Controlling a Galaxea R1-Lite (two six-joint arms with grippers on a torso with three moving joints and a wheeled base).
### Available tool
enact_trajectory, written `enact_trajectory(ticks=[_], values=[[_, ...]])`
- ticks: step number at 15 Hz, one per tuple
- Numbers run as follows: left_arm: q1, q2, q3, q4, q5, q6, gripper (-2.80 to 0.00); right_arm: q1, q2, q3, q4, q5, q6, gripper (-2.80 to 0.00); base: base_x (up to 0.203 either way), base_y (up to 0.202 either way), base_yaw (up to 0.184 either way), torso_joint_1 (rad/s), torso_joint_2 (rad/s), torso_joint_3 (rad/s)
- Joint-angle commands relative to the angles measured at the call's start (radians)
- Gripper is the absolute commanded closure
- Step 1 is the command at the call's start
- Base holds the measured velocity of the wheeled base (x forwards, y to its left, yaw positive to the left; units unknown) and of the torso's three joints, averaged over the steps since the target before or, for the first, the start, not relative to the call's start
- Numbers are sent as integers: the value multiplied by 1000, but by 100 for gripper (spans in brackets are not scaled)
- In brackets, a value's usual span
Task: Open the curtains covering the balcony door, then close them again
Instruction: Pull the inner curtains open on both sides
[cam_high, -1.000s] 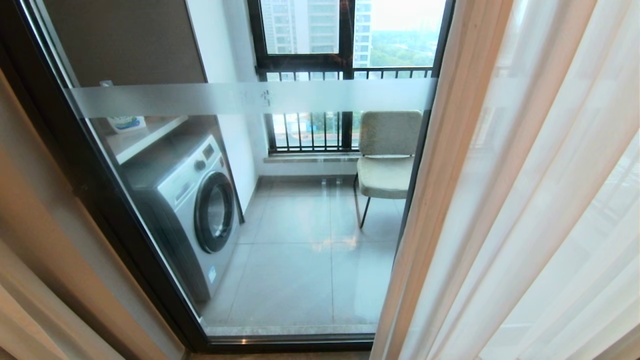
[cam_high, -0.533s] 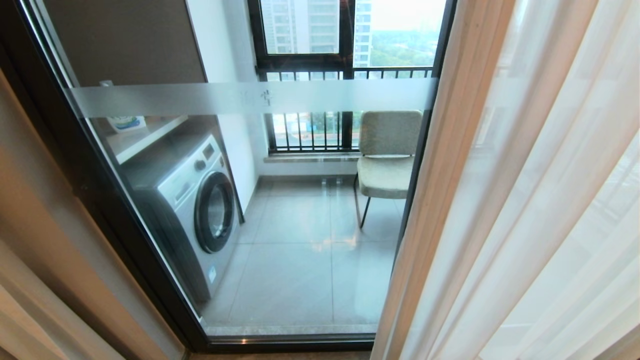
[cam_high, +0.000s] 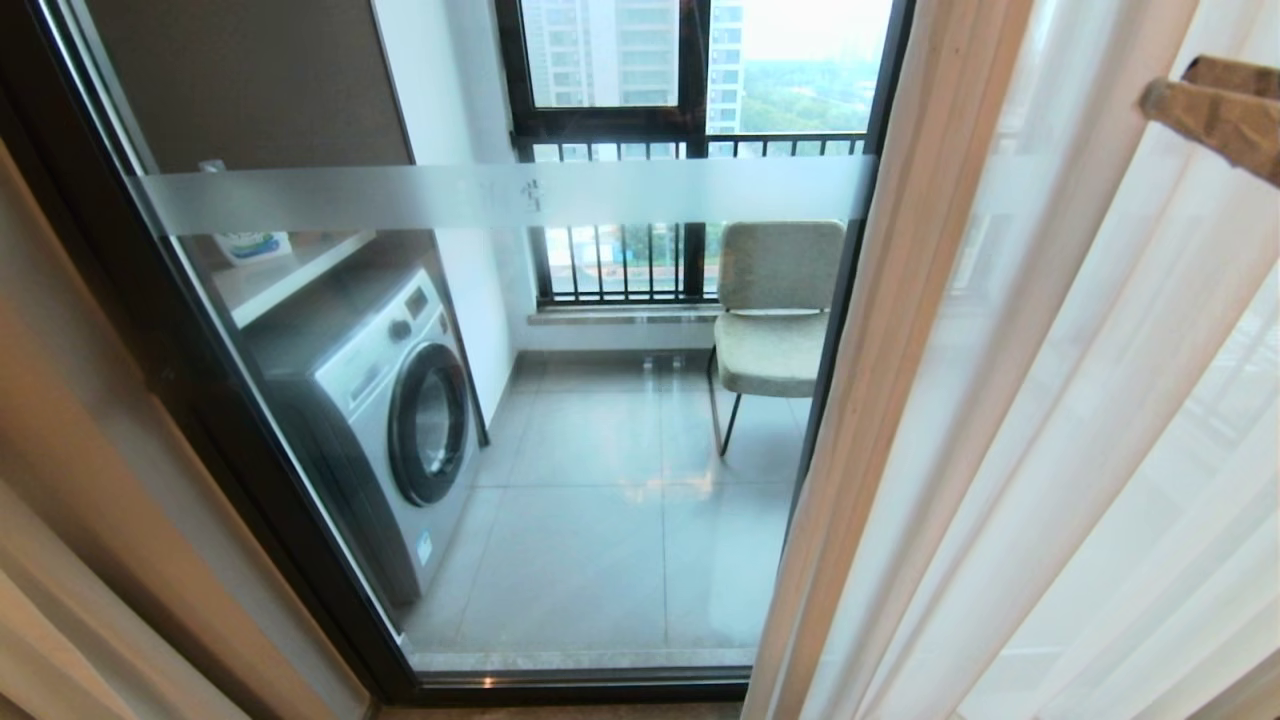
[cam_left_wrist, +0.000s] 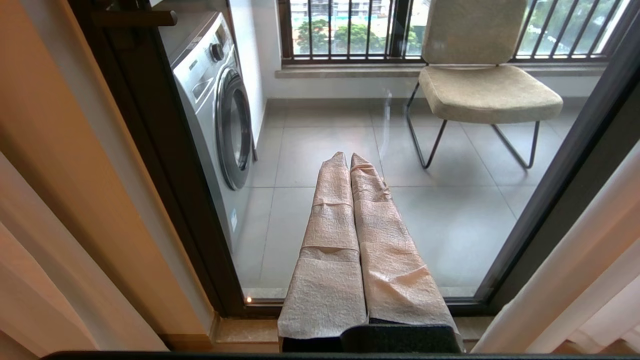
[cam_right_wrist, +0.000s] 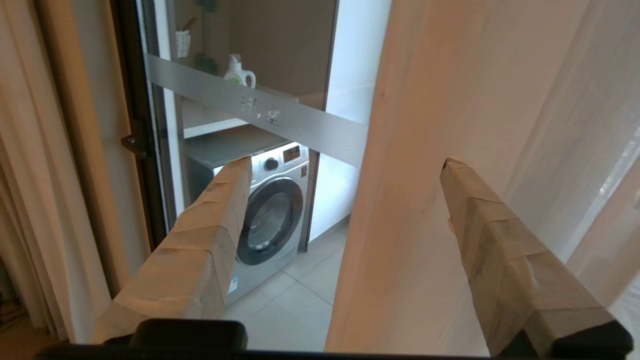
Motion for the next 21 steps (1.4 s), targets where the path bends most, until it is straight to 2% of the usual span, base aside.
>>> enact_trajectory(ticks=[1, 9, 15, 18, 21], values=[[0, -1, 0, 0, 0, -1, 0, 4, 137, -83, -8, -3, -1, -280, 0, 0, 0, 0, 0, 0], [0, -1, 0, 0, 0, -1, 0, 47, 384, -341, -7, -87, 0, -280, 0, 0, 0, 0, 0, 0], [0, -1, 0, 0, 0, -1, 0, 64, 487, -461, -5, -104, -1, -280, 0, 0, 0, 0, 0, 0], [0, -1, 0, 0, 0, -1, 0, 68, 505, -483, -2, -242, -2, -280, 0, 0, 0, 0, 0, 0], [0, -1, 0, 0, 0, -1, 0, 68, 507, -484, -11, -297, -3, -280, 0, 0, 0, 0, 0, 0]])
